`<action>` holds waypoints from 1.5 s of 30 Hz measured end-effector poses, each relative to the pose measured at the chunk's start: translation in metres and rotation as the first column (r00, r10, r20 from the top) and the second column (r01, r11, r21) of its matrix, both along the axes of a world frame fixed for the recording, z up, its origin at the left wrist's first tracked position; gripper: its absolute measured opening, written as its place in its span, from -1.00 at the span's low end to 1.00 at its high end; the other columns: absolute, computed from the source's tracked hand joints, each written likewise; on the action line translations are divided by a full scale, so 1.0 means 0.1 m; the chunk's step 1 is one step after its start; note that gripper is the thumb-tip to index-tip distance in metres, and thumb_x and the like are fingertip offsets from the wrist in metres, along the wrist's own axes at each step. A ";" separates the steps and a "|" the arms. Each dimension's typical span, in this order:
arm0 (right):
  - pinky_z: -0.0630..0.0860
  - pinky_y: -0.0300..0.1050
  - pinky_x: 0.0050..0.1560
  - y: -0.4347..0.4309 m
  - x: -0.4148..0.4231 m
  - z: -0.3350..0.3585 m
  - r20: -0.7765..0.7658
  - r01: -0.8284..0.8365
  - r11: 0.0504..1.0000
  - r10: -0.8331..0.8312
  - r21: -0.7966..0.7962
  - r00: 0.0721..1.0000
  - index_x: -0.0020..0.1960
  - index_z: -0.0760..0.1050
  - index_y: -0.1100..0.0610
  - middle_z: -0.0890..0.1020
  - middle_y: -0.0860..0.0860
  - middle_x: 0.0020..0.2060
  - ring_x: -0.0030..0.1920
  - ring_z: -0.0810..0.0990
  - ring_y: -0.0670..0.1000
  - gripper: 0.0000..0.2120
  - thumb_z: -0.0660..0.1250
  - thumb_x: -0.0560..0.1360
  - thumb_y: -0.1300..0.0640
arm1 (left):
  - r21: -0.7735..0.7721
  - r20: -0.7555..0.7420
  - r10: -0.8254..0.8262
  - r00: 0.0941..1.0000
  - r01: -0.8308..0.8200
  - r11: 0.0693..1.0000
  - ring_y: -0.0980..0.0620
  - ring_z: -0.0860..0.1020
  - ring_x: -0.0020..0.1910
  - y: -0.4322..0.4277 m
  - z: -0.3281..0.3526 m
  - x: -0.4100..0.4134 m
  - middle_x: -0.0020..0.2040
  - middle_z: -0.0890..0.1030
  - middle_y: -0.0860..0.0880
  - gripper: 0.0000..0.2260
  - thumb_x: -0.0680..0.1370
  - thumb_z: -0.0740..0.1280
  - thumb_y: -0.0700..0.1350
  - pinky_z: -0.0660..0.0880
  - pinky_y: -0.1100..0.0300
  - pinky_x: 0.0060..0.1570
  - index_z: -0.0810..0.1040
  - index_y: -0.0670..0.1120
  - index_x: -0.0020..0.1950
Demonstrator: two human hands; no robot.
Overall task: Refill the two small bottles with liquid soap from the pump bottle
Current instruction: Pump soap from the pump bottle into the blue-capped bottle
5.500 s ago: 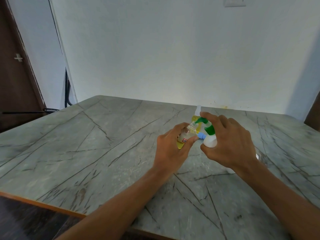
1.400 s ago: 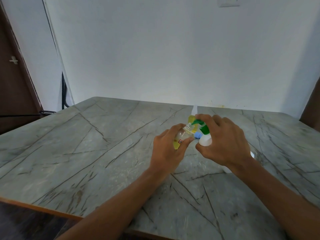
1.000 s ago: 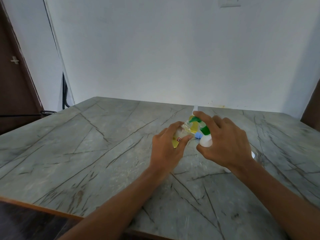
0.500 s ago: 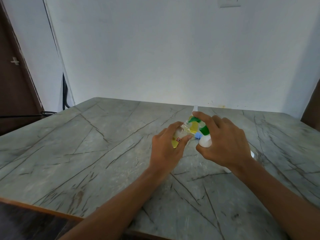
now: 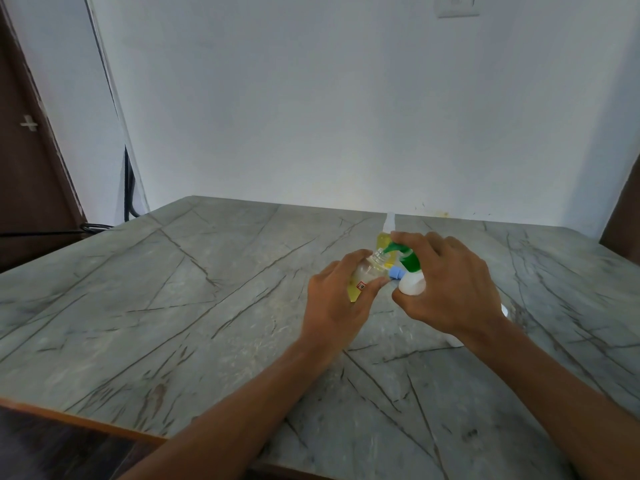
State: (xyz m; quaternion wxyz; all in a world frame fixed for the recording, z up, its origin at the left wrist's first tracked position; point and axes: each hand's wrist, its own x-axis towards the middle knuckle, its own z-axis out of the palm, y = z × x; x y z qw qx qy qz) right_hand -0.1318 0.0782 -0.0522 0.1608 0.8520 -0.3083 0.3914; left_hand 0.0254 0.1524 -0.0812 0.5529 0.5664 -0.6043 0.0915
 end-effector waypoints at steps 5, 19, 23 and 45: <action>0.47 -0.12 -0.36 0.00 0.00 0.00 0.002 0.004 1.000 -0.004 0.006 1.000 0.27 0.32 -0.04 0.58 0.04 -0.16 -0.28 0.49 0.04 -0.24 0.55 0.15 -0.08 | 0.001 0.017 -0.005 1.000 0.005 1.000 0.18 0.56 -0.15 -0.01 -0.01 0.01 -0.01 0.64 0.06 -0.61 0.46 0.42 0.10 0.51 0.36 -0.16 0.51 -0.01 0.23; 0.45 -0.17 -0.43 0.06 0.01 0.01 -0.048 0.059 0.998 -0.059 -0.007 0.997 0.48 0.17 -0.14 0.50 -0.02 -0.23 -0.28 0.37 -0.03 -0.06 0.52 0.19 -0.10 | 0.020 -0.055 0.031 0.998 -0.030 0.999 0.16 0.58 -0.13 -0.02 0.01 0.04 0.02 0.63 0.10 -0.61 0.46 0.42 0.09 0.56 0.28 -0.13 0.50 0.04 0.25; 0.47 -0.14 -0.44 0.06 0.02 0.02 -0.055 0.062 0.998 -0.062 0.004 0.997 0.44 0.20 -0.12 0.49 -0.02 -0.23 -0.29 0.36 -0.03 -0.10 0.51 0.18 -0.11 | 0.024 -0.059 0.037 0.998 -0.035 0.999 0.16 0.58 -0.13 -0.02 0.01 0.04 0.02 0.63 0.09 -0.61 0.46 0.42 0.09 0.56 0.27 -0.14 0.50 0.04 0.25; 0.40 -0.16 -0.34 0.00 0.02 -0.01 0.004 0.008 1.000 -0.008 0.011 1.000 0.25 0.32 -0.04 0.58 0.05 -0.17 -0.26 0.36 -0.04 -0.24 0.58 0.14 -0.07 | 0.044 0.033 0.027 0.999 -0.029 0.999 0.24 0.51 -0.14 0.01 -0.01 -0.01 0.03 0.63 0.06 -0.58 0.45 0.39 0.12 0.35 0.60 -0.12 0.50 -0.01 0.25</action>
